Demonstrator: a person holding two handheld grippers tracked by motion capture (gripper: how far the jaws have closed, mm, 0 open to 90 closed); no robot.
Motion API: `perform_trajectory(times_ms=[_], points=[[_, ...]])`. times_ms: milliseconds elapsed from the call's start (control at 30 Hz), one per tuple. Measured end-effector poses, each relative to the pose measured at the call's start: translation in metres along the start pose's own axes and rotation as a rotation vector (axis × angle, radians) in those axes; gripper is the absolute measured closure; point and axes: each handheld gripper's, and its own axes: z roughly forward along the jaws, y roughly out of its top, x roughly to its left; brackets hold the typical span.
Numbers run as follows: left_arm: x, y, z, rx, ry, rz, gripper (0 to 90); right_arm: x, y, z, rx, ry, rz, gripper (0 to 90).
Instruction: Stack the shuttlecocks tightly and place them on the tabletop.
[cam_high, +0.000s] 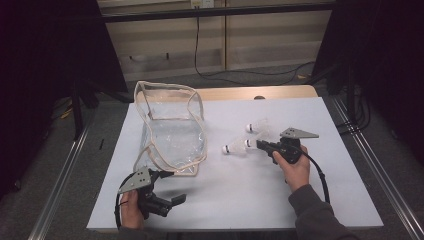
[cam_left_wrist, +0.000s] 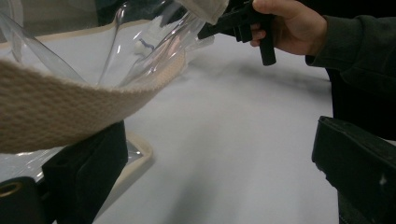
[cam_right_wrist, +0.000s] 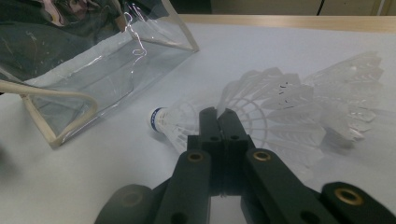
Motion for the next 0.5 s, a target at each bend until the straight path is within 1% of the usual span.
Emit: perform_trajectory(times_ms=[267, 400, 500], points=[[-0.0001, -0.0004, 0.0013, 0.003, -0.003, -0.001, 3.5, 0.0032, -0.0014, 0.0042, 0.008, 0.008, -0.015, 90.0], [0.0, -0.0003, 0.0011, 0.001, -0.002, -0.002, 3.5, 0.0041, -0.0018, 0.0059, 0.005, 0.014, -0.008, 90.0], [0.0001, -0.0003, 0.0013, 0.001, -0.003, 0.001, 3.6, 0.0047, -0.002, 0.0071, 0.006, 0.016, -0.013, 90.0]])
